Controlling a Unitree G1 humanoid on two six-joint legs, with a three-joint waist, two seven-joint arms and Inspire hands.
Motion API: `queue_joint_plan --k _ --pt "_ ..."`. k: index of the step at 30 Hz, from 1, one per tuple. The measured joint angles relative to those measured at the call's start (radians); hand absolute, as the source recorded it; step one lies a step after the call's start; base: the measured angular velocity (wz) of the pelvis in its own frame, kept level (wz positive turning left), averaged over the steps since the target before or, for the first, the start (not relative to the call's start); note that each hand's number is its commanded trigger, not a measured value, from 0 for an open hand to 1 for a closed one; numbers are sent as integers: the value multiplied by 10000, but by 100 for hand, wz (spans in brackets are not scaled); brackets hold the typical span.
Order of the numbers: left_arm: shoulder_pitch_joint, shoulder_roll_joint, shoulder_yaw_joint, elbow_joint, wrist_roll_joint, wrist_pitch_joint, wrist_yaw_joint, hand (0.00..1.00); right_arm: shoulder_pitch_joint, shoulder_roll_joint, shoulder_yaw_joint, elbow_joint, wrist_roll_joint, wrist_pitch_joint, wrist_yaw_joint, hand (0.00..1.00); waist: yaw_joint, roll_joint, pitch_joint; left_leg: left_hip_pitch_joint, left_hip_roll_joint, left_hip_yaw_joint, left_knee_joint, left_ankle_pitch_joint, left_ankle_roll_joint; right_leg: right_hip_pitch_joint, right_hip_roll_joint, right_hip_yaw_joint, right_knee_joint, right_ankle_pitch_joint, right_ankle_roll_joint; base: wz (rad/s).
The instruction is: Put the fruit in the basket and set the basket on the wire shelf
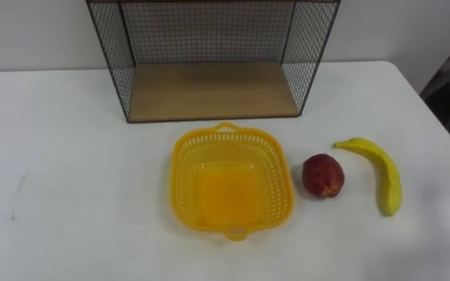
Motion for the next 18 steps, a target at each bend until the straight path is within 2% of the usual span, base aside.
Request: queue_joint_plan --k 4,9,11,13,18 --pt "6 4 -193 11 114 1 -66 0 -98 -61 1075 -561 -556 -48 1004 0 257 71 31 75 6 -9 17 0 0 103 -1 -16 -1 4 -3 0" --pt "2 13 -699 -36 108 -3 -161 0 -101 -89 2509 -110 -548 23 2515 0 284 128 70 165 -1 -79 30 8 15 289 -28 -132 -2 13 -1 6" --pt "34 9 -772 -38 114 -3 -204 0 -102 -93 2736 2 -543 32 2951 0 303 157 96 171 -6 -150 22 21 35 374 -46 -192 3 15 2 10" --pt "59 11 -769 -38 115 2 -259 0 -103 -102 2899 221 -545 31 3511 0 319 172 95 178 -3 -282 -8 21 37 412 -56 -291 2 14 3 11" --pt "89 4 -805 -39 120 10 -404 0 -103 -111 3281 662 -543 31 4420 0 454 155 90 208 -19 -293 -24 28 37 485 -47 -314 -1 16 2 1"
